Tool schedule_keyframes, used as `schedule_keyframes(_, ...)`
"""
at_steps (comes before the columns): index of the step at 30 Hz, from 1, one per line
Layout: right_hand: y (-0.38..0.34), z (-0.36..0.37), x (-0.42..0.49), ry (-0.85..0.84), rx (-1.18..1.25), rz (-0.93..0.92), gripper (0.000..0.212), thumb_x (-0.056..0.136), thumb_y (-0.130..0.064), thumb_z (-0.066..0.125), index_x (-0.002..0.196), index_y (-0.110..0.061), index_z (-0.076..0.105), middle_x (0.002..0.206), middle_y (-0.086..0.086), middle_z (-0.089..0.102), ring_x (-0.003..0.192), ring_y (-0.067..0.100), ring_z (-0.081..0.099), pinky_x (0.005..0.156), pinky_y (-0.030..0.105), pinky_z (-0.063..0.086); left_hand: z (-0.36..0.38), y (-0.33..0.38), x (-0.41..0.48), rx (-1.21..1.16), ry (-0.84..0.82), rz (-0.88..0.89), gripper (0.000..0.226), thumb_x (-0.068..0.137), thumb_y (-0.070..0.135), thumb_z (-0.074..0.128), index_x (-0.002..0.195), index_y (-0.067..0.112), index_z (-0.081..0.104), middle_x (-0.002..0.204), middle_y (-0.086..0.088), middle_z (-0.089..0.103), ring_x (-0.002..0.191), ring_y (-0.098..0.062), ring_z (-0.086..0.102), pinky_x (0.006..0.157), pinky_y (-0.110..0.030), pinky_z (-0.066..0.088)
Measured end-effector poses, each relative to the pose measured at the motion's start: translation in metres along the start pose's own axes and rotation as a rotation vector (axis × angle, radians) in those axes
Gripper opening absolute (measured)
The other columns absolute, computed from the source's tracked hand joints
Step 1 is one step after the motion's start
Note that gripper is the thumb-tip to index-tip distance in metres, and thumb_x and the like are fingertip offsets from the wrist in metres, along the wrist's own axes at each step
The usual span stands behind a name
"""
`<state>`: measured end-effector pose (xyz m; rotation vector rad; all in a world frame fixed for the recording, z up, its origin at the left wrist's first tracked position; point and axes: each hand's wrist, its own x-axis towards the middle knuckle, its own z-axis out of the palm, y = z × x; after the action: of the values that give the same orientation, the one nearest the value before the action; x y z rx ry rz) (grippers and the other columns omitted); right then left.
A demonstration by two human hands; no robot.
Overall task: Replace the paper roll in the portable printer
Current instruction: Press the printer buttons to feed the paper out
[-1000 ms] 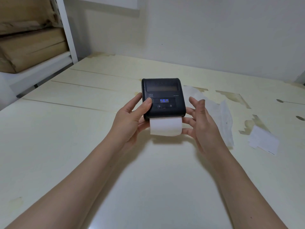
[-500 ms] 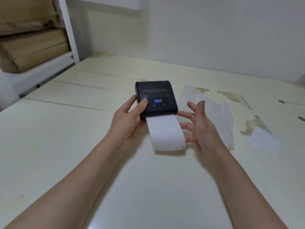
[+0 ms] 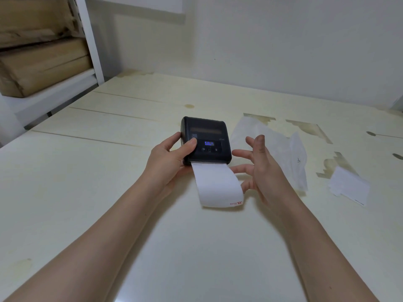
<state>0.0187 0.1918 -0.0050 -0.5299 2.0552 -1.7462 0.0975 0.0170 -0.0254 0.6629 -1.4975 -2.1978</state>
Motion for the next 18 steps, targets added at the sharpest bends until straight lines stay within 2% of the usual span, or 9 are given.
schedule_keyframes(2,0.0002,-0.0003,-0.0004,-0.003,-0.011,-0.006,0.057,0.072,-0.075,0.026,0.114,-0.039,0.04,0.124,-0.003,0.06,0.088,0.024,0.071,0.054,0.036,0.052,0.0012,-0.0004,-0.0014,0.033,-0.009,-0.014,0.061,0.086,0.018,0.074,0.142,0.021,0.048,0.094,-0.003,0.08,0.084,-0.023,0.077,0.076,-0.034,0.061)
schedule_keyframes(4,-0.0001,0.0,-0.001,-0.007,-0.026,-0.013,0.049,0.072,-0.075,0.026,0.107,-0.044,0.043,0.123,-0.005,0.062,0.088,0.019,0.071,0.058,0.035,0.055,0.002,-0.0012,-0.0022,0.066,-0.023,-0.019,0.061,0.088,0.015,0.072,0.143,0.02,0.047,0.095,-0.004,0.079,0.084,-0.021,0.077,0.07,-0.03,0.061)
schedule_keyframes(6,0.0004,0.0,-0.0009,-0.002,-0.041,-0.019,0.041,0.073,-0.075,0.026,0.099,-0.048,0.044,0.12,-0.007,0.063,0.085,0.018,0.072,0.059,0.034,0.055,0.0024,-0.001,-0.0027,0.088,-0.034,-0.021,0.06,0.089,0.015,0.07,0.144,0.019,0.045,0.101,-0.007,0.078,0.086,-0.022,0.077,0.072,-0.031,0.062)
schedule_keyframes(10,0.0024,-0.0001,0.0011,0.024,-0.066,-0.027,0.034,0.081,-0.074,0.027,0.094,-0.051,0.047,0.115,-0.007,0.065,0.086,0.039,0.07,0.059,0.039,0.053,0.0009,-0.0019,-0.0041,0.226,-0.047,0.032,0.045,0.093,0.02,0.064,0.137,0.024,0.055,0.104,-0.007,0.078,0.092,-0.022,0.076,0.086,-0.039,0.059)
schedule_keyframes(13,0.0027,0.0005,0.0018,0.04,-0.084,-0.046,0.034,0.079,-0.075,0.029,0.092,-0.051,0.05,0.111,-0.008,0.067,0.083,0.04,0.069,0.055,0.038,0.054,-0.0008,-0.0024,-0.004,0.432,-0.003,0.14,0.037,0.092,0.031,0.062,0.129,0.034,0.06,0.104,0.001,0.077,0.096,-0.018,0.074,0.097,-0.043,0.053)
schedule_keyframes(14,0.0027,0.0007,0.0014,0.049,-0.094,-0.049,0.035,0.078,-0.076,0.031,0.09,-0.051,0.052,0.106,-0.01,0.069,0.082,0.04,0.069,0.056,0.04,0.055,-0.0008,-0.0024,-0.0043,0.494,0.006,0.174,0.032,0.093,0.032,0.06,0.124,0.039,0.06,0.104,0.004,0.077,0.097,-0.016,0.073,0.097,-0.04,0.053)
schedule_keyframes(16,0.0044,-0.0002,0.0019,0.078,-0.121,-0.058,0.034,0.08,-0.075,0.033,0.088,-0.051,0.056,0.097,-0.009,0.071,0.075,0.039,0.069,0.061,0.044,0.057,-0.0007,-0.003,-0.0046,0.575,0.023,0.209,0.032,0.096,0.032,0.056,0.126,0.04,0.059,0.106,0.008,0.076,0.099,-0.012,0.071,0.094,-0.033,0.051)
schedule_keyframes(18,0.0052,-0.0015,0.0009,0.109,-0.154,-0.1,0.027,0.089,-0.066,0.037,0.092,-0.048,0.058,0.098,-0.008,0.071,0.065,0.03,0.067,0.062,0.043,0.056,-0.0009,-0.0055,-0.0034,0.638,0.047,0.219,0.034,0.097,0.032,0.054,0.13,0.038,0.058,0.11,0.008,0.075,0.101,-0.011,0.069,0.092,-0.031,0.05)
